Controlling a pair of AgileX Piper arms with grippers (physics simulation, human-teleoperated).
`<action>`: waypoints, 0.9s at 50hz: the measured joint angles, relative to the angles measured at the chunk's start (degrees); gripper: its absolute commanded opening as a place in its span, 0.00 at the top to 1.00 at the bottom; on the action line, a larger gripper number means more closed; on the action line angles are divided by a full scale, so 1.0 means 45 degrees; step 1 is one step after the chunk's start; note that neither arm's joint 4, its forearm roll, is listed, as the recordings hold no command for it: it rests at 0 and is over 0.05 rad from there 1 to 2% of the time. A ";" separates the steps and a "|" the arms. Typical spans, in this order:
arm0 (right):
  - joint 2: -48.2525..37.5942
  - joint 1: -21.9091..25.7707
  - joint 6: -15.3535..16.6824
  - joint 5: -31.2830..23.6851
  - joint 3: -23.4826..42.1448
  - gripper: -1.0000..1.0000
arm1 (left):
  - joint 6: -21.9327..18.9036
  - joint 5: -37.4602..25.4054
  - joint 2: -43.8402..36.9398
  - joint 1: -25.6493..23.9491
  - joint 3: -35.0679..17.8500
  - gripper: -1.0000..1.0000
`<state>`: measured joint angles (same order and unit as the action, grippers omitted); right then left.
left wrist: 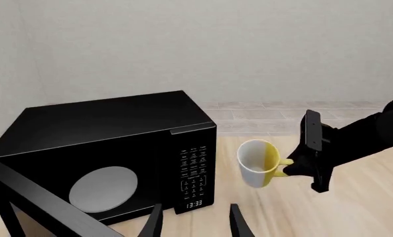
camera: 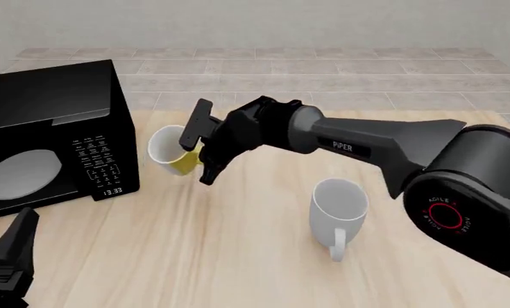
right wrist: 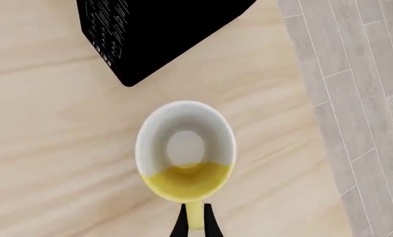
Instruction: Put the yellow and white mug to the front of the white mug.
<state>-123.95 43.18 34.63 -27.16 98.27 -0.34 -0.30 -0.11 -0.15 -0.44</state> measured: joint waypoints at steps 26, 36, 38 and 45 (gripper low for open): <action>0.2679 -0.0376 0.0122 -0.0501 -0.1476 1.00 | 0.0000 0.0005 -0.0027 0.0001 -0.0020 0.00; 0.3805 -0.0538 0.0066 -0.0636 -0.2215 1.00 | 0.0001 0.0013 -0.0055 0.0002 -0.0039 0.00; 0.4036 -0.0573 0.0048 -0.0658 -0.2372 1.00 | 0.0001 -0.0005 -0.0069 0.0002 -0.0071 0.00; 0.4805 -0.0711 -0.0019 -0.0713 -0.2922 1.00 | 0.0001 -0.0046 -0.0099 0.0001 -0.0144 0.00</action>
<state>-102.33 39.98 34.55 -30.36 85.12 -0.34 -0.51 -0.56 -0.14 -1.09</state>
